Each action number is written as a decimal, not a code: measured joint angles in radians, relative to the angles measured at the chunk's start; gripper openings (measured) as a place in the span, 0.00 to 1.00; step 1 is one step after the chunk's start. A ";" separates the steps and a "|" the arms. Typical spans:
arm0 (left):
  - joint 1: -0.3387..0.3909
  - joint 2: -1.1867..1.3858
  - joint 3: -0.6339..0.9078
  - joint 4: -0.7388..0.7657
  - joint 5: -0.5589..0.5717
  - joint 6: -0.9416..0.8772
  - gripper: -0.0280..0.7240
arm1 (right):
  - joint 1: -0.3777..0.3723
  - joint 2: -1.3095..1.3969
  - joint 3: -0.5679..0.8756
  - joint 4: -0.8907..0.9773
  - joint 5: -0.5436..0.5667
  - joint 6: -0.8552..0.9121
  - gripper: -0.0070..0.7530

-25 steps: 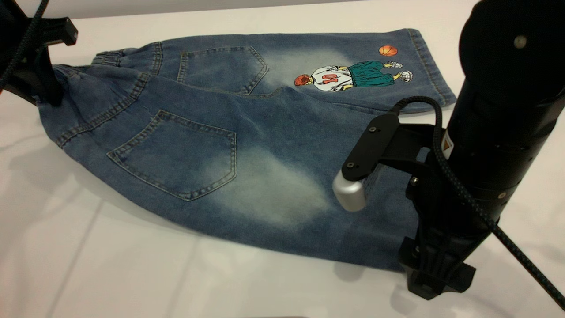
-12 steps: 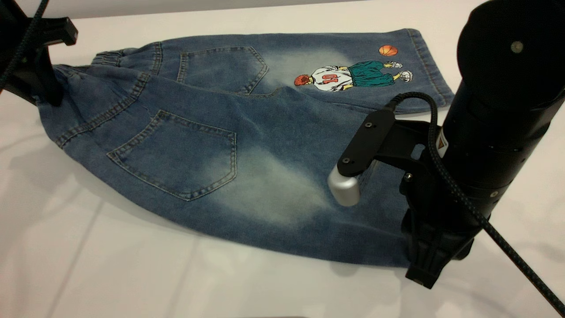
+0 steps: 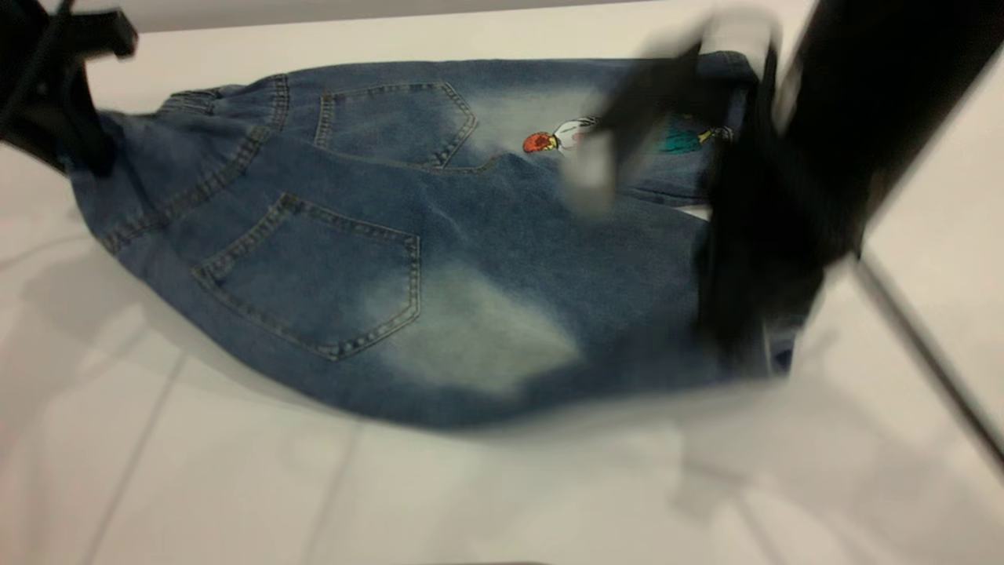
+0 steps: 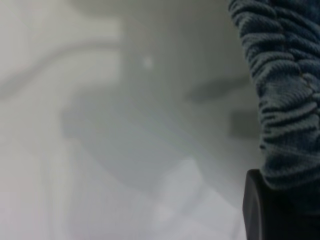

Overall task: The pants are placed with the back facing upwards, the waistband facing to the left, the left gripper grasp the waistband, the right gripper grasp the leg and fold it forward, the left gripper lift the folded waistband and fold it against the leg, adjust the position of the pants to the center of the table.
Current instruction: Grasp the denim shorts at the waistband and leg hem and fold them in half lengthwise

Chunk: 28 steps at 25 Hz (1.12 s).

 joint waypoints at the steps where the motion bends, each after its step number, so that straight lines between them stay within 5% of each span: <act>1: 0.000 0.000 -0.018 0.000 0.019 0.000 0.16 | -0.030 -0.022 -0.018 -0.008 0.013 0.012 0.04; 12: 0.001 0.000 -0.156 -0.113 0.101 -0.004 0.16 | -0.370 -0.052 -0.266 -0.027 0.097 0.038 0.04; 28: 0.001 0.063 -0.156 -0.467 -0.070 -0.011 0.16 | -0.399 0.110 -0.429 -0.014 0.121 -0.011 0.04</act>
